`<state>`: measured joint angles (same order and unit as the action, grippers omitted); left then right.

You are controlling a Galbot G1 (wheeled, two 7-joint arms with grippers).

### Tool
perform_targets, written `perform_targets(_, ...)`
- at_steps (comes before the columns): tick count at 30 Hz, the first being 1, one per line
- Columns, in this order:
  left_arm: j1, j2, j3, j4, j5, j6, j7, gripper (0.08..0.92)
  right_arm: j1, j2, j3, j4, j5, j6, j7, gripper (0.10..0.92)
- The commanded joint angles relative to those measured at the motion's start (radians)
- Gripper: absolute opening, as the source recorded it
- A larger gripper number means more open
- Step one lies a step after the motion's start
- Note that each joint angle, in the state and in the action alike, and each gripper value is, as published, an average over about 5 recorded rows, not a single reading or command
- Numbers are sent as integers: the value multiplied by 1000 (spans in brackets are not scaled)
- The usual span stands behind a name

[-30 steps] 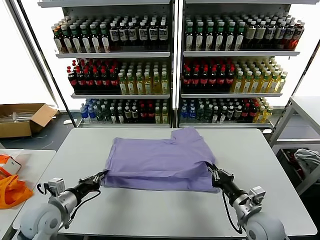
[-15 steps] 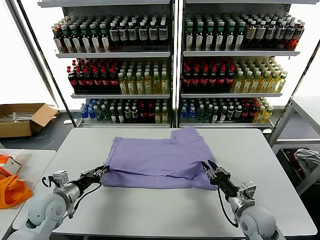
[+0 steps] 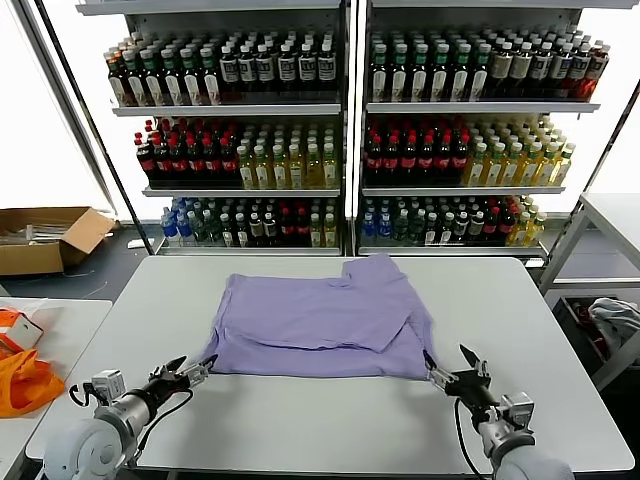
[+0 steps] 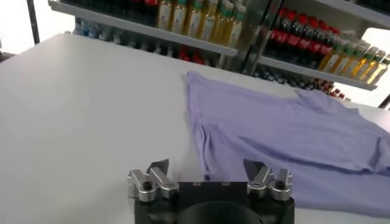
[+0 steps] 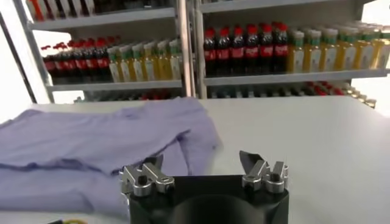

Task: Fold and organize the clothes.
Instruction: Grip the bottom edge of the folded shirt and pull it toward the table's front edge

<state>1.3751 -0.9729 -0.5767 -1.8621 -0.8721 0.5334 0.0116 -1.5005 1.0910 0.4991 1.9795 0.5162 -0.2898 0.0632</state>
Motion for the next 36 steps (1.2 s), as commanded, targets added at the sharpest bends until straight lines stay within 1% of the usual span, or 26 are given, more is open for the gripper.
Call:
perform_targets(1, 25, -37, -2, 27, 19, -7, -9, 810, -67, 19, 5, 27, 10, -18, 36, 821)
perform_targets(3, 13, -34, -2, 31, 7, -7, -11, 819, -45, 26, -5, 28, 25, -29, 43, 807)
perform_targets(6, 1, -28, 0, 33, -9, -6, -10, 822, -10, 32, -28, 19, 32, -39, 50, 744)
perform_targets(12, -15, -32, 17, 46, -14, -4, -12, 823, 45, 50, -67, -23, 34, -44, 61, 571)
perform_targets(15, -15, -34, 25, 48, -13, -5, -10, 811, 54, 51, -74, -27, 41, -46, 63, 484)
perform_targets(17, -17, -36, 29, 54, -13, -6, -6, 787, 57, 50, -76, -30, 47, -47, 64, 424)
perform_targets(21, -14, -37, 34, 64, -9, -11, 9, 692, 58, 50, -79, -35, 51, -44, 63, 311)
perform_targets(27, 3, -37, 30, 52, -3, -19, 15, 518, 55, 48, -83, -26, 48, -35, 60, 147)
perform_targets(30, 22, -33, 28, 37, 4, -20, 24, 432, 43, 34, -77, -9, 50, -29, 52, 116)
perform_targets(36, 57, -30, 18, 16, 21, -20, 32, 258, 8, -1, -70, 20, 53, -11, 50, 116)
